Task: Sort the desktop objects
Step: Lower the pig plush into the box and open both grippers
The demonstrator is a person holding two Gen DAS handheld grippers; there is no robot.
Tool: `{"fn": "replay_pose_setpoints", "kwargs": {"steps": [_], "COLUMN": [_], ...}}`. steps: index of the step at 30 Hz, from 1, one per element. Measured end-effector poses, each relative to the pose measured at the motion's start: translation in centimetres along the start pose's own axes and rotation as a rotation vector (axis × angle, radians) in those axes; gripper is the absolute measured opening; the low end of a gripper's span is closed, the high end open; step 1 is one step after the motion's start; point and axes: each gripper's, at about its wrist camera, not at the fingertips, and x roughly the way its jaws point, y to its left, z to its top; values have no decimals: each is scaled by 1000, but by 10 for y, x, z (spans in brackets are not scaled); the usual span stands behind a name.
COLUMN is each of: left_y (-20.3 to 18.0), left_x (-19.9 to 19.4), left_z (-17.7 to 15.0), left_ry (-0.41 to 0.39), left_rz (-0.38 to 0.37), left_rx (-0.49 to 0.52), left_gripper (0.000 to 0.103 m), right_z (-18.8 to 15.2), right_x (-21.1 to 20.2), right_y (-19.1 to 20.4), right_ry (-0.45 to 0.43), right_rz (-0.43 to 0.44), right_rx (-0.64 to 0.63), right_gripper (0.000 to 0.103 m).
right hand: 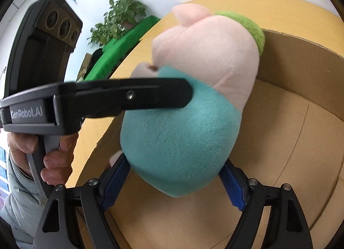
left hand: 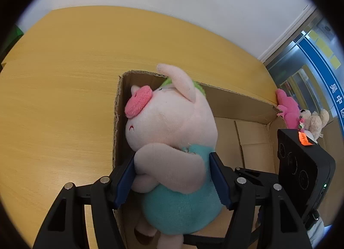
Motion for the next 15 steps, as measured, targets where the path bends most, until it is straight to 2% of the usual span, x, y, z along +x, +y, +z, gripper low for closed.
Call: {"fn": "replay_pose_setpoints", "kwargs": {"steps": [2, 4, 6, 8, 9, 13, 15], "left_y": [3, 1, -7, -13, -17, -38, -50], "left_x": [3, -3, -16, -46, -57, -114, -133], "left_z": [2, 0, -1, -5, -6, -31, -49], "left_ry": [9, -8, -70, -182, -218, -373, -426], "left_rz": [16, 63, 101, 139, 151, 187, 208], "left_rx": [-5, 2, 9, 28, 39, 118, 152], "left_gripper": [66, 66, 65, 65, 66, 70, 77], "right_z": [7, 12, 23, 22, 21, 16, 47], "right_x": [1, 6, 11, 8, 1, -21, -18], "right_y": [8, 13, 33, 42, 61, 87, 127], "right_ry": [27, 42, 38, 54, 56, 8, -45], "right_rz": [0, -59, -180, -257, -279, -380, -442], "right_rx": [6, 19, 16, 17, 10, -30, -44], "right_gripper": [81, 88, 102, 103, 103, 103, 103]}}
